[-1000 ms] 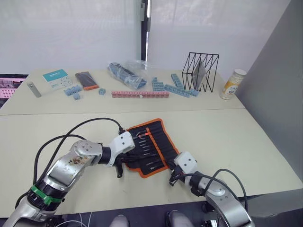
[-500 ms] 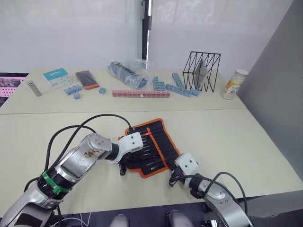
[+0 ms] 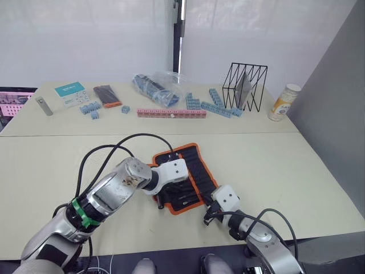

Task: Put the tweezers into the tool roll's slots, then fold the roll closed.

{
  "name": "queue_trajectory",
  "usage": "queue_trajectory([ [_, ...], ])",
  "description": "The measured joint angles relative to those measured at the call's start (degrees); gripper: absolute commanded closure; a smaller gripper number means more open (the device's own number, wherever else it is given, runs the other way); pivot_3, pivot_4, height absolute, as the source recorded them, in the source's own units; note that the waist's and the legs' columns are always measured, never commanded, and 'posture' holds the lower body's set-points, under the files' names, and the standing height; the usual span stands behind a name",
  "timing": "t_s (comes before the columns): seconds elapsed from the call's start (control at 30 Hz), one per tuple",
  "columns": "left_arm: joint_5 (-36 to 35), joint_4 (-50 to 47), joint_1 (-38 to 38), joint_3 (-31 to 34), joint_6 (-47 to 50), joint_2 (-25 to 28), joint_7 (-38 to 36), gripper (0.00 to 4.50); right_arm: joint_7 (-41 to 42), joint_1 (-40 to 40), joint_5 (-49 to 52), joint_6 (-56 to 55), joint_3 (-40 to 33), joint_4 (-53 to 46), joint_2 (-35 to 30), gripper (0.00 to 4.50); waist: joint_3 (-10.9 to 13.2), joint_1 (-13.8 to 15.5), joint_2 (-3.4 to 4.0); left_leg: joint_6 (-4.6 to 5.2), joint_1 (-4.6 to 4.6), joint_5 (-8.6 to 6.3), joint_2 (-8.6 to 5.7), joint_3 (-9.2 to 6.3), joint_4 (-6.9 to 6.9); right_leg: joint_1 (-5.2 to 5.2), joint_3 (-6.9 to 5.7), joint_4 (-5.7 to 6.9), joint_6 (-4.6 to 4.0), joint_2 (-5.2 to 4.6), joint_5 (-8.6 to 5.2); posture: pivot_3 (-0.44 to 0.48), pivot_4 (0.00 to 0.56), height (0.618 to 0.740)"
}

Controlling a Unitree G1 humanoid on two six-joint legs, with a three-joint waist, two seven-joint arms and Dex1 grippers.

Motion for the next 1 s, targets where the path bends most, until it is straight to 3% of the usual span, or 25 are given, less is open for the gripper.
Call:
queue_trajectory([
  [0.5,2.4,11.1,-1.0,-1.1,-5.5,-10.6,3.0,4.46,-0.6,0.5,0.0,0.0,-0.1,0.0,0.0,4.50,-0.1,0.5,-0.01,0.02,0.01,0.01,-0.02,0.00,0.04,0.16,0.01,0.04,0.04,0.02,0.02,0.000,0.150,0.737],
  [0.9,3.2,12.1,-0.5,-0.9,-7.6,-10.4,2.7,4.46,-1.3,0.6,-0.1,0.1,-0.1,-0.1,0.0,4.50,-0.1,0.7,0.07,0.02,0.04,0.01,-0.02,-0.01,0.12,0.31,0.01,0.06,0.04,0.02,0.02,0.000,0.150,0.737],
  [0.93,3.1,11.6,-0.3,-0.8,-7.4,-10.1,2.7,3.72,-1.3,0.6,-0.1,0.1,0.0,-0.1,0.0,4.50,-0.1,0.6,0.08,0.02,0.04,0.01,-0.02,-0.02,0.11,0.29,0.01,0.07,0.04,0.02,0.03,0.000,0.150,0.737],
  [1.0,3.1,10.5,0.2,-0.6,-7.1,-9.3,2.5,3.11,-1.1,0.7,0.0,0.1,0.1,-0.4,0.0,4.50,-0.1,0.5,0.11,0.02,0.02,0.01,-0.02,-0.02,0.08,0.20,0.03,0.11,0.06,0.02,0.04,0.000,0.150,0.737],
])
